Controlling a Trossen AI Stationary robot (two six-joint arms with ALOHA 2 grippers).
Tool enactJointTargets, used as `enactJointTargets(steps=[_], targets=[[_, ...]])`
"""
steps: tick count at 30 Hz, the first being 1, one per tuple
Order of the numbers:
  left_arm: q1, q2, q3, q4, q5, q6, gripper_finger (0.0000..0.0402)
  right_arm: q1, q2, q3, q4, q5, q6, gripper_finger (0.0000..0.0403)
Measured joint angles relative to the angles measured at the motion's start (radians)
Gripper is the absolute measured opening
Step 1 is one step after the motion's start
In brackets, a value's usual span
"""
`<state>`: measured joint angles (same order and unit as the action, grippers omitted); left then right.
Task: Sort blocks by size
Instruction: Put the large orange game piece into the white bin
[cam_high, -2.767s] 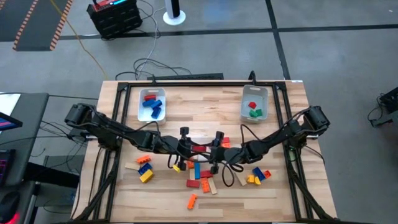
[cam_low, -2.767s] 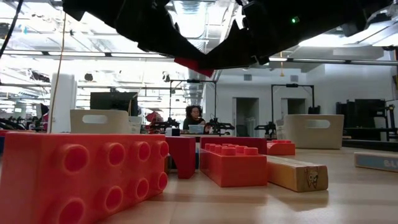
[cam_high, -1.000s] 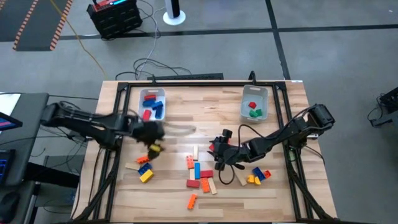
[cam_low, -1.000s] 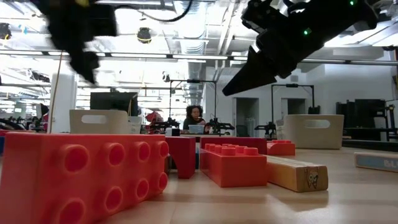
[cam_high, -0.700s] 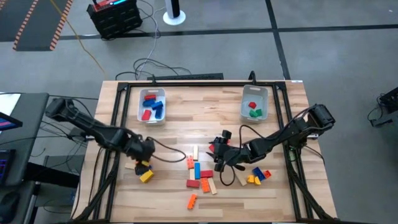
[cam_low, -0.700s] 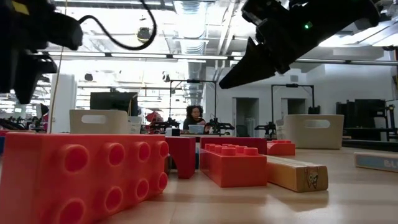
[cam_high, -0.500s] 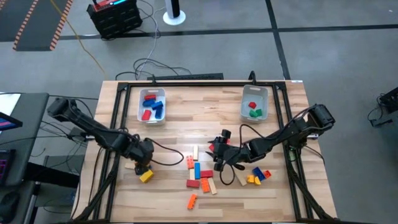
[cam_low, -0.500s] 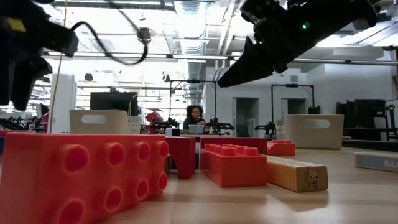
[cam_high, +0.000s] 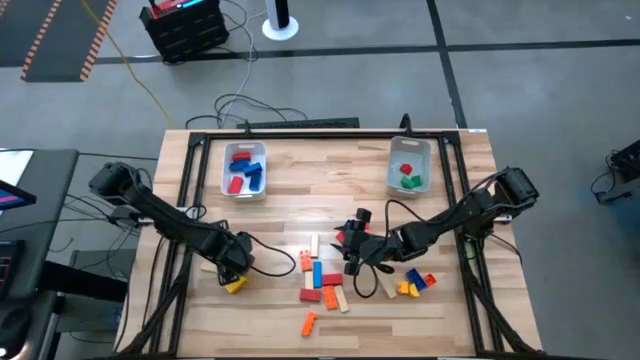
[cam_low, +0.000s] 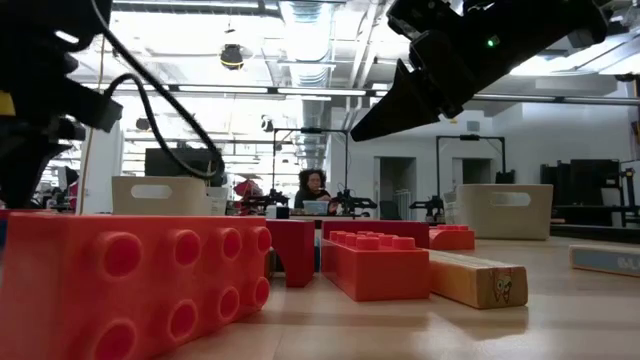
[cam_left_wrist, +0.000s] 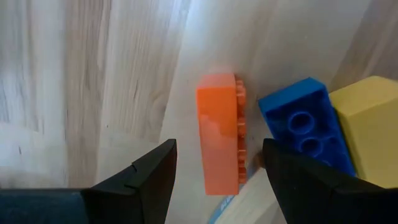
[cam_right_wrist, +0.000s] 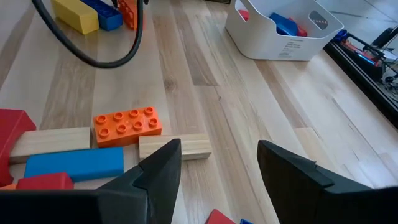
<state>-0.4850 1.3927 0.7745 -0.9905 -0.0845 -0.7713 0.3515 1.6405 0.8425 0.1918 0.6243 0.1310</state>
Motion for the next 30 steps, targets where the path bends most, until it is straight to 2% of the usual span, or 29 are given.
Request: enactJointTargets(steps=[10,14,21,26,30], targets=[[0.0,0.024,-0.045,0.005,-0.01,0.006,0.0222,0.0,0.0,0.0,0.003,0.0,0.001,0.0238],[0.0,0.024,-0.046,0.021,-0.019,0.021,0.0184,0.0,0.0,0.0,0.003,0.0,0.001,0.0238],[0.006,0.023,-0.045,0.078,-0.028,0.083,0.0089,0.0,0.0,0.0,0.004,0.0,0.002,0.0238],[0.049,0.023,-0.045,0.082,-0.052,0.132,0.0086,0.0,0.0,0.0,0.01,0.0,0.002,0.0238],[0.114,0.023,-0.045,0.085,-0.126,0.194,0.0086,0.0,0.0,0.0,0.026,0.0,0.0,0.0238]])
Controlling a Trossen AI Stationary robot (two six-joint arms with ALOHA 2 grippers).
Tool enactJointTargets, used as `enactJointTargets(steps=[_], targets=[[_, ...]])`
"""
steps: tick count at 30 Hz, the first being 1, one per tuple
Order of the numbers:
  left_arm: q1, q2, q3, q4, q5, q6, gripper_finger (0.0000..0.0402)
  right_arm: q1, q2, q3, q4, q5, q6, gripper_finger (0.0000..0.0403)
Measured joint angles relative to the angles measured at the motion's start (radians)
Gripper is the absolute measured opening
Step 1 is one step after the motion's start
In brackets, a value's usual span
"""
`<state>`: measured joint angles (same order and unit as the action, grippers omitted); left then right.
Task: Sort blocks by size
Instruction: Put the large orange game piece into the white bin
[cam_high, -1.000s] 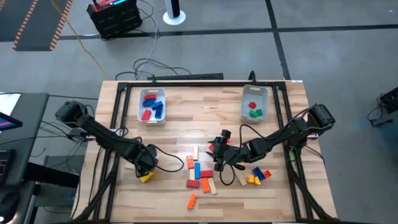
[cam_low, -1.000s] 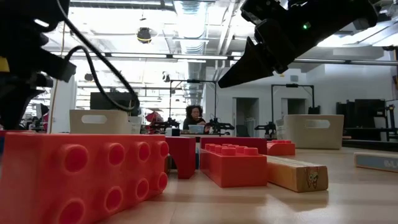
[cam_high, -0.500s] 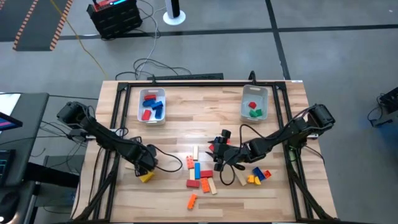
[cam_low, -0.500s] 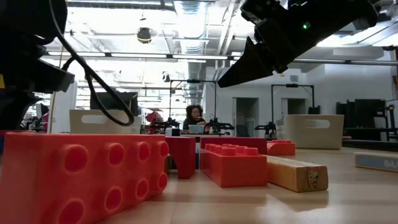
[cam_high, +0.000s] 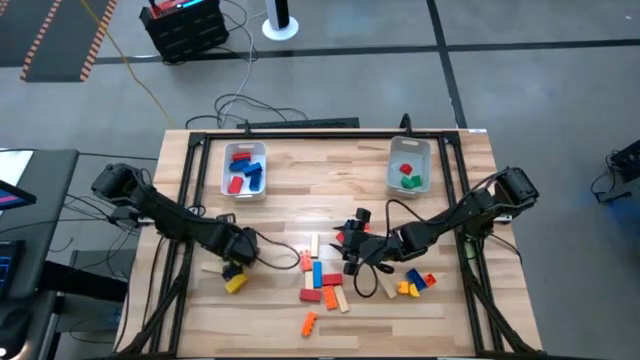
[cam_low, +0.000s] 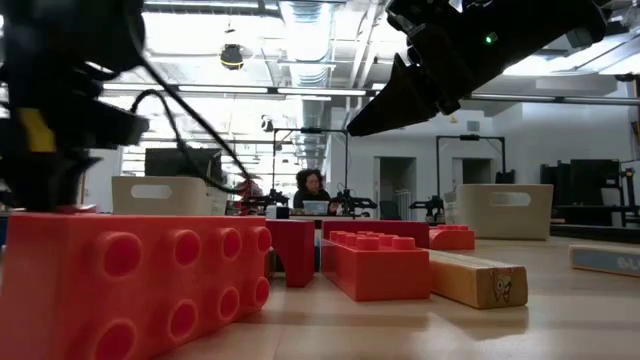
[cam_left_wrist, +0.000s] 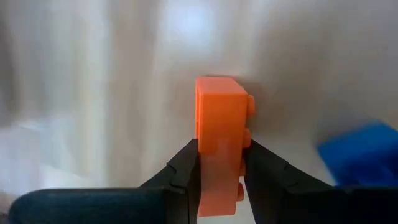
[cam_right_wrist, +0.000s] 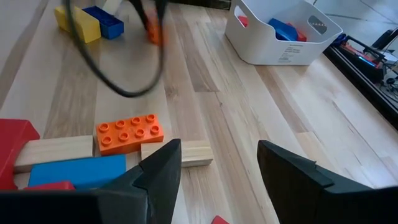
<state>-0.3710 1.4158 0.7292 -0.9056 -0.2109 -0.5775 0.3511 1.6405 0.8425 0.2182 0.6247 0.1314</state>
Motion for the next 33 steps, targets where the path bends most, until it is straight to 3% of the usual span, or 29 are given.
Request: enactJointTargets(steps=[7,13,20,28,33], targets=[[0.166,-0.048,0.0,0.188,-0.071,0.186,0.0095,0.0,0.0,0.0,0.001,0.0,0.0,0.0238],[0.34,-0.19,0.0,0.345,-0.126,0.271,0.0094,0.0,0.0,0.0,-0.004,0.0,0.0,0.0238],[0.558,-0.326,0.001,0.33,-0.267,0.274,0.0094,0.0,0.0,0.0,-0.003,0.0,0.001,0.0238],[0.751,-0.282,0.001,0.322,-0.287,0.352,0.0096,-0.013,0.0,0.0,-0.001,-0.022,0.016,0.0238],[0.801,-0.235,0.001,0.302,-0.235,0.366,0.0138,-0.011,0.0,0.0,-0.006,-0.024,0.018,0.0238]])
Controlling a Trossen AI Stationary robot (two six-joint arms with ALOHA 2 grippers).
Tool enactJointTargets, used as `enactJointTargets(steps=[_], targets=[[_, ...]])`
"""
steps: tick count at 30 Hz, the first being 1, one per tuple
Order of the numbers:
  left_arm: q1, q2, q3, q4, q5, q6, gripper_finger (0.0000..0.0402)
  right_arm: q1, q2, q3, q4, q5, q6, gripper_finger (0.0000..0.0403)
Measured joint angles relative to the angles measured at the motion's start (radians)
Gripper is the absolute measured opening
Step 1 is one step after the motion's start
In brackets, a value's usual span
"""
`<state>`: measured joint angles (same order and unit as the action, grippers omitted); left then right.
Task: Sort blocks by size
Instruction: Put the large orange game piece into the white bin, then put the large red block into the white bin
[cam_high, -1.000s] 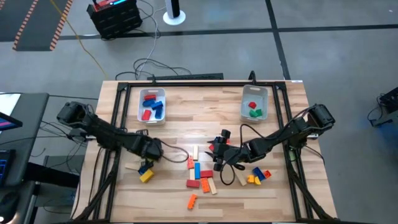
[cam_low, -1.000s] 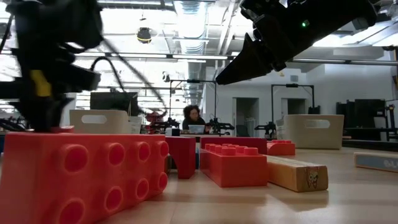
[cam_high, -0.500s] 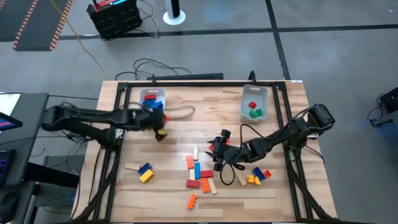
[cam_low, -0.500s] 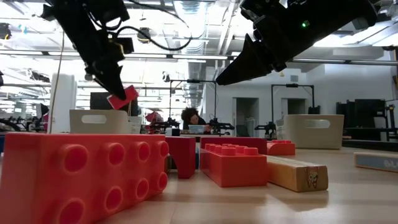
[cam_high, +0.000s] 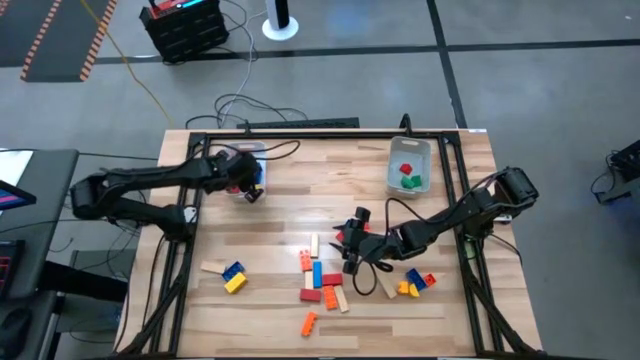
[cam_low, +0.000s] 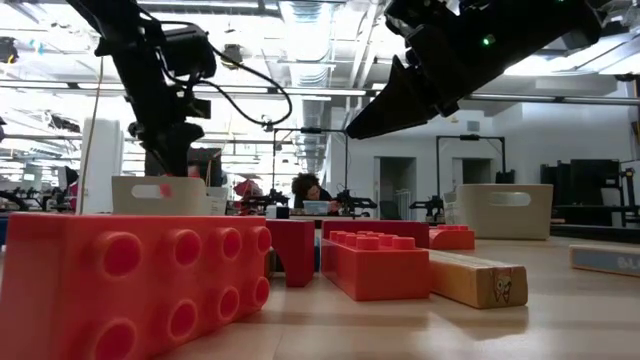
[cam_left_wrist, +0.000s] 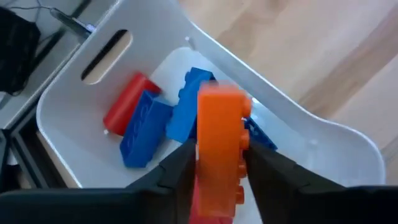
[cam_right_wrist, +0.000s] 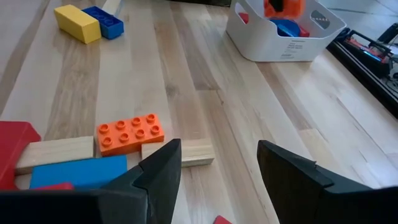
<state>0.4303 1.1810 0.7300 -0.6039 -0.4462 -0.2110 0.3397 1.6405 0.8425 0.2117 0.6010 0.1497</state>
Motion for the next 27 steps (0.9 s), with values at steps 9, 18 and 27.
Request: enactJointTargets(steps=[9,18,27], targets=[[-0.023,-0.067,0.081,-0.041,0.112,0.038,0.0195,0.0,0.0,0.0,-0.026,-0.001,0.003,0.0238],[-0.461,-0.09,0.101,0.09,0.192,0.049,0.0196,0.001,0.0,0.0,-0.027,-0.075,0.007,0.0238],[-0.734,0.174,0.124,0.26,0.18,0.102,0.0196,0.0,-0.004,0.0,-0.163,-0.133,0.088,0.0238]])
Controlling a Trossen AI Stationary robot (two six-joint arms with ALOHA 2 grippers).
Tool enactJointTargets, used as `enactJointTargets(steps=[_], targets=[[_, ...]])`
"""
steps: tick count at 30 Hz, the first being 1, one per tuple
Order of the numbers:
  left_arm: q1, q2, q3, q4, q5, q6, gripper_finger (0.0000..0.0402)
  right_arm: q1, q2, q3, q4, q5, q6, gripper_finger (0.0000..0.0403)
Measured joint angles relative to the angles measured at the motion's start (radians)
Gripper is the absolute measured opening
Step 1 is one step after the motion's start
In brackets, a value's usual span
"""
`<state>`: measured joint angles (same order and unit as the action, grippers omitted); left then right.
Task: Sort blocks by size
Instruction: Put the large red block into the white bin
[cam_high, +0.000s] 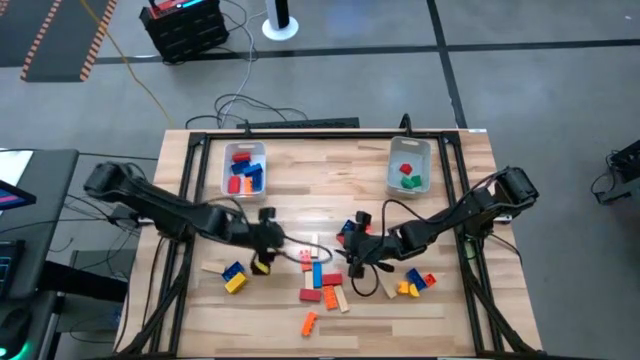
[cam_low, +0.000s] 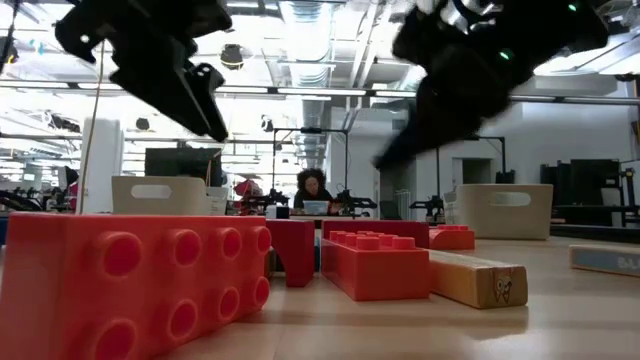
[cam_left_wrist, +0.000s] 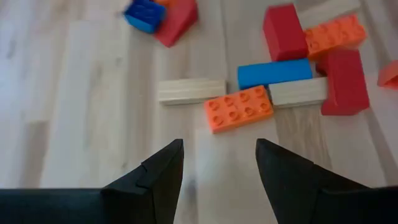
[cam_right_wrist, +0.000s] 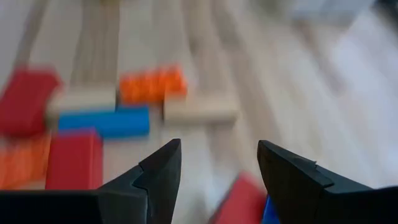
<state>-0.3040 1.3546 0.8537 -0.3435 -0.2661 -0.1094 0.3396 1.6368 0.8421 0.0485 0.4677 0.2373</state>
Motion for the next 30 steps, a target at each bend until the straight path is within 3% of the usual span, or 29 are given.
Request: enactJointTargets(steps=[6,14,18,23,30], targets=[[-0.025,0.204,0.134,-0.036,0.03,0.097,0.0196,0.016,-0.001,-0.001,-0.221,-0.032,0.162,0.0238],[-0.034,0.363,0.294,-0.045,0.122,0.194,0.0196,0.109,-0.002,-0.001,-0.234,-0.023,0.182,0.0238],[-0.029,0.401,0.366,-0.048,0.177,0.142,0.0196,0.119,-0.009,-0.001,-0.248,-0.016,0.217,0.0236],[-0.059,0.402,0.372,-0.05,0.255,0.076,0.0196,0.131,-0.009,-0.001,-0.268,-0.01,0.25,0.0227],[-0.162,0.452,0.373,-0.042,0.162,-0.062,0.0196,0.131,-0.009,0.0,-0.237,0.004,0.262,0.0216]])
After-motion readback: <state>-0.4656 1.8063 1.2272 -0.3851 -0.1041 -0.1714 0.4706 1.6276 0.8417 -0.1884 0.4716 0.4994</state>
